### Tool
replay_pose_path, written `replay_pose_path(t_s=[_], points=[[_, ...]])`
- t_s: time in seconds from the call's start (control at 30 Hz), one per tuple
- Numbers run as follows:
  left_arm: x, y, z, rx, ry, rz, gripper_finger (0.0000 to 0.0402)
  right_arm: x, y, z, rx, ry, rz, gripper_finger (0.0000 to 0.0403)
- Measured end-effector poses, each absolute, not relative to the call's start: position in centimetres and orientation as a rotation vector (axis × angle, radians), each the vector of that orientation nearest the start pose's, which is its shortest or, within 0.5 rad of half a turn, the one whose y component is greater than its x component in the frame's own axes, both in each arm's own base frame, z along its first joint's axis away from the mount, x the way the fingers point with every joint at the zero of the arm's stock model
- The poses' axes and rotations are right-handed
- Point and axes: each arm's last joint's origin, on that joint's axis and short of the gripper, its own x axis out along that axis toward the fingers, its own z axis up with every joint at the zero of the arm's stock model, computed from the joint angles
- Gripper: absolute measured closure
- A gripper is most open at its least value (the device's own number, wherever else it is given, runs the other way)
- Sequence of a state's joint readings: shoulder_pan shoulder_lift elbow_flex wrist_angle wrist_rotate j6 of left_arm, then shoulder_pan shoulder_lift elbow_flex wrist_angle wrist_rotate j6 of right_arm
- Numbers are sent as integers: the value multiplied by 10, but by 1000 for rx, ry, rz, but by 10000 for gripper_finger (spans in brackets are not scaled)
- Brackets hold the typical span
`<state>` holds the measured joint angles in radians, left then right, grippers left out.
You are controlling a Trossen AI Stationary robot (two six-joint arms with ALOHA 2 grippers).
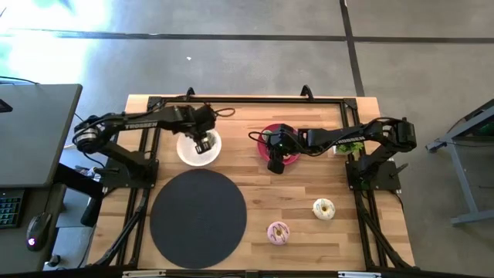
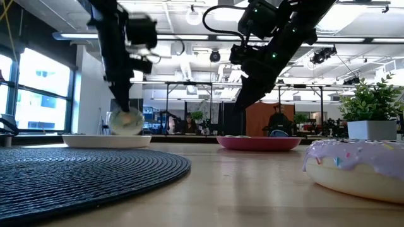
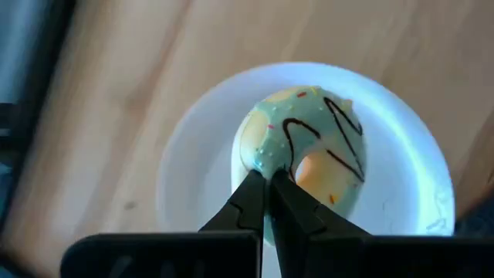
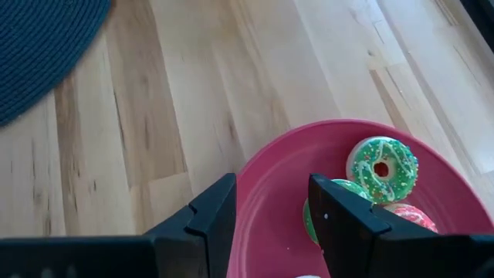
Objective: Pick & Place donuts
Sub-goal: Put the large light blue donut on the white plate, then put the large purple donut on the white plate
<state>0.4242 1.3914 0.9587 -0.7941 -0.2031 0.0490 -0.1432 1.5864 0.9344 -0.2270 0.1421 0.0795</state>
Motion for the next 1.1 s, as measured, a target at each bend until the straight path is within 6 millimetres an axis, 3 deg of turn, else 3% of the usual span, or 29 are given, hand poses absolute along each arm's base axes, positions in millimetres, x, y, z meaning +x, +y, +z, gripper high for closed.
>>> replay_pose_path(t_s=[0.2, 0.4, 0.8, 0.93, 1.1], points=[[224, 135, 197, -158, 1198, 550, 398, 315, -46, 193, 49, 857, -282, 251], [220, 146, 191, -155, 1216, 614, 381, 320, -27, 196, -42, 829, -179, 251], [219, 147, 191, -149, 1220, 646, 285, 319, 42, 196, 19, 817, 163, 252], [219, 148, 191, -152, 1218, 648, 252, 307, 67, 191, 102, 933, 276, 252], [221, 149, 192, -151, 1189, 652, 236, 286, 95, 181, 131, 1129, 247, 252]])
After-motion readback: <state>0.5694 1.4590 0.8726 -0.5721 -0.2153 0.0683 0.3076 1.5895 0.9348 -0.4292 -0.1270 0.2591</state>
